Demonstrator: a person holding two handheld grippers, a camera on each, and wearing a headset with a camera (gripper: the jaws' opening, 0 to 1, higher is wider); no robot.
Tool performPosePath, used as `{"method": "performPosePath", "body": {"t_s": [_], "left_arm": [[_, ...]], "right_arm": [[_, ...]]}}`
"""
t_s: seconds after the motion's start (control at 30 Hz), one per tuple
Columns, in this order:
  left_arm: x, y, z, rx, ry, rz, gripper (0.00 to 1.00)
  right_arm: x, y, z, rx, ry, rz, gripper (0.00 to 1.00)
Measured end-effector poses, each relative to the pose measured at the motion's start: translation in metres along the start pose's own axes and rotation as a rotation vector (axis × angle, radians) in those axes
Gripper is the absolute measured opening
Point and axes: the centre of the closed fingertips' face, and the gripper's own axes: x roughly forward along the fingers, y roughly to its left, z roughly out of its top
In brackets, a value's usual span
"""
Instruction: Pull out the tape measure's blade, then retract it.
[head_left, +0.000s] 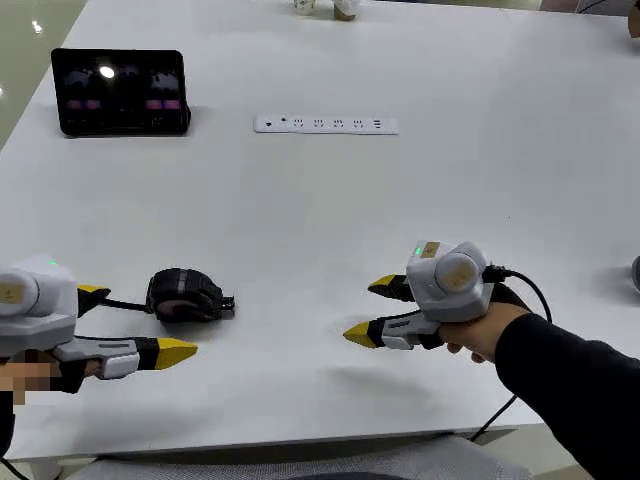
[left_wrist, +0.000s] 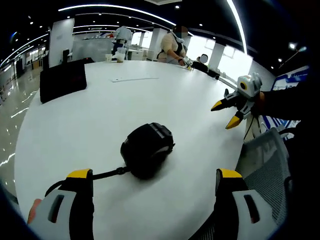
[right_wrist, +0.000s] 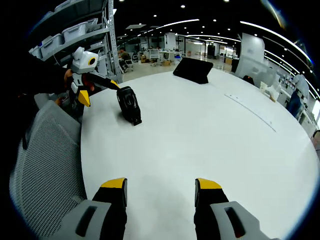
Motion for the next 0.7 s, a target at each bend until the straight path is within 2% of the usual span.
{"method": "performPosePath", "body": {"t_s": [0.1, 0.2, 0.3, 0.4, 0.53, 0.7], "left_arm": [[-0.004, 0.006, -0.011, 0.037, 0.041, 0.012, 0.99], [-0.010, 0.007, -0.010, 0.042, 0.025, -0.002, 0.99], [-0.013, 0.010, -0.009, 0.040, 0.029, -0.006, 0.99], [-0.015, 0.012, -0.010, 0.041, 0.039, -0.011, 0.99], [-0.019, 0.012, -0.011, 0.047, 0.051, -0.017, 0.99], [-0.023, 0.014, -0.012, 0.048, 0.062, -0.026, 0.99]], "right_arm": [[-0.009, -0.001, -0.008, 0.051, -0.011, 0.002, 0.61], [-0.018, -0.006, -0.016, 0.117, -0.027, -0.014, 0.69], [-0.027, -0.012, -0.027, 0.123, -0.028, -0.037, 0.71], [-0.036, -0.016, -0.041, 0.058, -0.003, -0.065, 0.76], [-0.049, -0.020, -0.054, 0.074, 0.004, -0.077, 0.79], [-0.068, -0.030, -0.064, 0.119, -0.012, -0.098, 0.82]]}}
